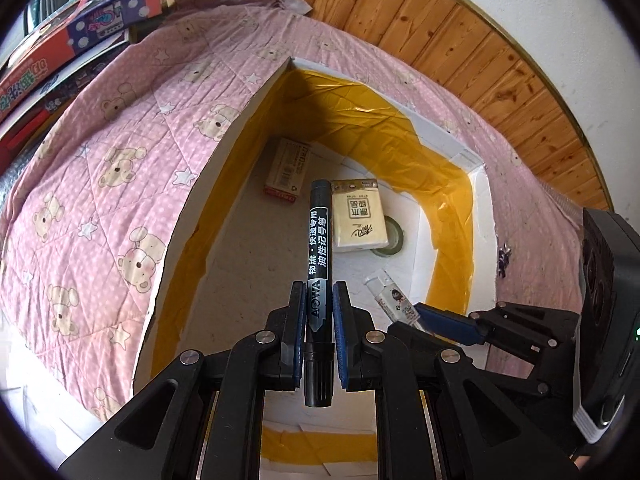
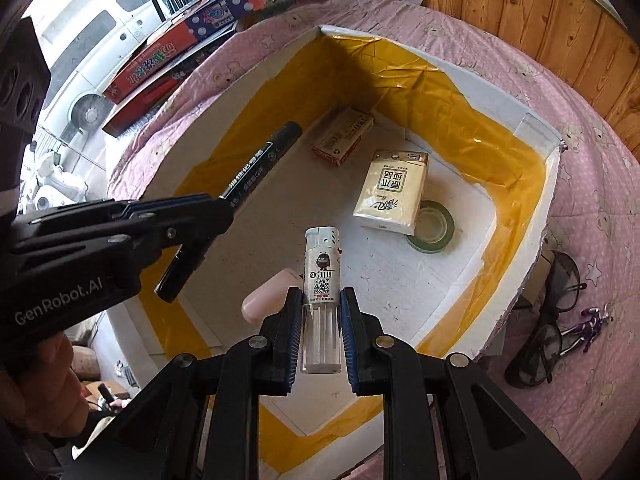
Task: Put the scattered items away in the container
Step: 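Open the left tool to drop the marker while the right tool drops the lip-gloss tube into the box, then withdraw both tools from the box toward the charger plug and glasses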
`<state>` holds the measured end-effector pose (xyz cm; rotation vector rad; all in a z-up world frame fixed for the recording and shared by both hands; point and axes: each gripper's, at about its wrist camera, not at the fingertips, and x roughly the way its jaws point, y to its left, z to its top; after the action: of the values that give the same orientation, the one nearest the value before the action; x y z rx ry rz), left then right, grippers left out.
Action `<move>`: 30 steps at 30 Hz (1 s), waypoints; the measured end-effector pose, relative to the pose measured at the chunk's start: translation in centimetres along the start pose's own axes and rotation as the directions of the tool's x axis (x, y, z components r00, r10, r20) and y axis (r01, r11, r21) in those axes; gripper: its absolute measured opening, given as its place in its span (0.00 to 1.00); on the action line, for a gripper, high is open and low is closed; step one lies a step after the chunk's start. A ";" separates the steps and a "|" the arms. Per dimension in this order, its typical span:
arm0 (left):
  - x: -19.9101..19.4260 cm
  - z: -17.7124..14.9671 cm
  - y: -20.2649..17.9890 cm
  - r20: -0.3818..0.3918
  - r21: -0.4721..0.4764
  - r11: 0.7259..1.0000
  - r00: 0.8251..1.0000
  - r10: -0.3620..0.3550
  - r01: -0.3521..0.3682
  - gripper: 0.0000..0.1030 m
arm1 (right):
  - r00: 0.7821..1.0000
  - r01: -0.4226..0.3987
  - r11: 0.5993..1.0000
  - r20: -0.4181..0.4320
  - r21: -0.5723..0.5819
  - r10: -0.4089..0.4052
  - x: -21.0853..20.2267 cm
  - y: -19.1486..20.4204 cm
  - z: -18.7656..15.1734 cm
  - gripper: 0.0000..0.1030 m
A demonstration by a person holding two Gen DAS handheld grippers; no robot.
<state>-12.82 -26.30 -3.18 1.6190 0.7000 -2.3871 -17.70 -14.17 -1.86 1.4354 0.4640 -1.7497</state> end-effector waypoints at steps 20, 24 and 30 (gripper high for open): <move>3.5 0.7 2.0 -0.144 -0.041 0.997 0.988 0.058 -0.065 0.42 | 0.983 0.165 0.986 0.089 -0.021 -0.163 -2.3 3.2 -3.3 0.35; 2.5 0.3 1.8 -0.136 -0.047 0.996 0.988 0.071 -0.078 0.45 | 0.980 0.148 0.989 0.129 0.010 -0.148 -4.9 3.5 -4.5 0.35; -0.2 -0.4 1.2 -0.091 -0.064 0.996 0.994 0.064 -0.070 0.45 | 0.975 0.107 0.993 0.189 0.041 -0.113 -9.2 4.7 -7.1 0.35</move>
<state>-11.90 -27.19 -3.46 1.7025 0.7212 -2.2328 -9.34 -8.73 5.73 1.2676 0.4228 -1.9693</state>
